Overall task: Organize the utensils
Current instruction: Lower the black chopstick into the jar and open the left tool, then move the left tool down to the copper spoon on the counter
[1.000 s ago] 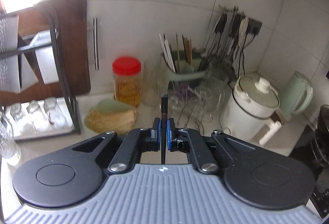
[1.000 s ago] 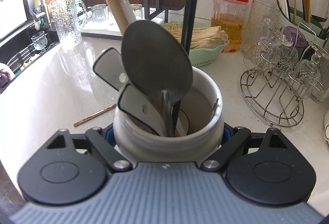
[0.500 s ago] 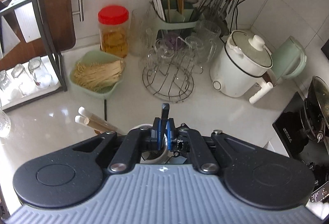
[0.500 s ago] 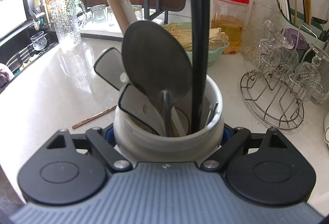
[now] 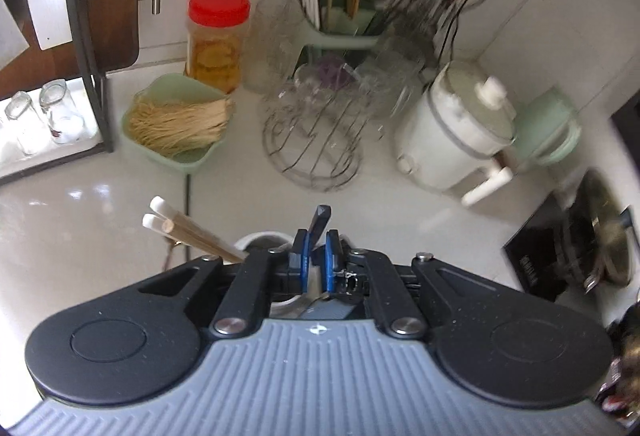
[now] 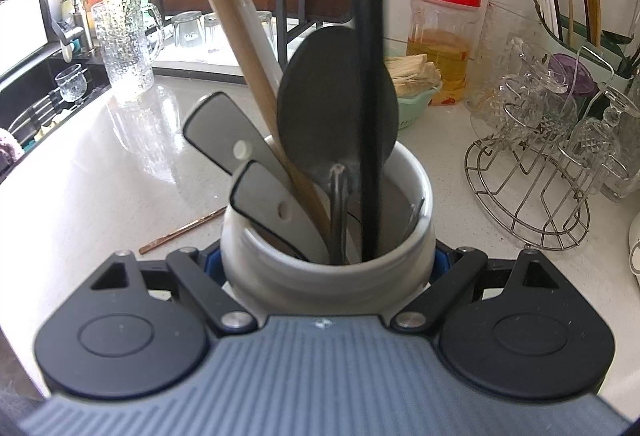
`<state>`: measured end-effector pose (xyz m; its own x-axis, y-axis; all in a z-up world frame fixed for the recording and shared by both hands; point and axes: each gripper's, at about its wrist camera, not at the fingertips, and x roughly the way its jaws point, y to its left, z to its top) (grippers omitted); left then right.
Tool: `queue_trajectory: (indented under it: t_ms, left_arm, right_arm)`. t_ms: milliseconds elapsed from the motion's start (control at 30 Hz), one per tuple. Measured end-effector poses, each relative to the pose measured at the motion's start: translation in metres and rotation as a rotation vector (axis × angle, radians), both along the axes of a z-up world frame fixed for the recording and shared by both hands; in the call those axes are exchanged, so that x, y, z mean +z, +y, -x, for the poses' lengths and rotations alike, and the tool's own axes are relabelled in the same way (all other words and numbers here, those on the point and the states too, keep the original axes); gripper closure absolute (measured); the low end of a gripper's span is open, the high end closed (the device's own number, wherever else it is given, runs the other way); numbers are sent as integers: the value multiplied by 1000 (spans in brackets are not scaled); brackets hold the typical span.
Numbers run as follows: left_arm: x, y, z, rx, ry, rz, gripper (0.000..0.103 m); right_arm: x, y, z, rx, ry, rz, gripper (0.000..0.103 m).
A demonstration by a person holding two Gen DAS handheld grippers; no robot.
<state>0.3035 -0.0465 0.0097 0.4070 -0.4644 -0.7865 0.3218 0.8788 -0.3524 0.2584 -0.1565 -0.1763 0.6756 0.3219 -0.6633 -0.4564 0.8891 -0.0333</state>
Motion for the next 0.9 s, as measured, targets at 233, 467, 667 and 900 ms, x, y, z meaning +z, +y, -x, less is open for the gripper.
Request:
queue_trajectory:
  t_ms: [233, 467, 667, 900]
  left_arm:
    - [16, 11, 21, 31, -107, -4, 62]
    - [31, 45, 47, 98, -234, -17, 60]
    - [24, 84, 63, 187, -260, -36, 56]
    - [-5, 124, 79, 252, -256, -92, 56]
  right_arm:
    - [0, 2, -1, -15, 10, 4, 11]
    - [1, 3, -1, -39, 17, 7, 11]
    - [0, 3, 1, -89, 16, -2, 12]
    - [0, 4, 3, -141, 14, -18, 12]
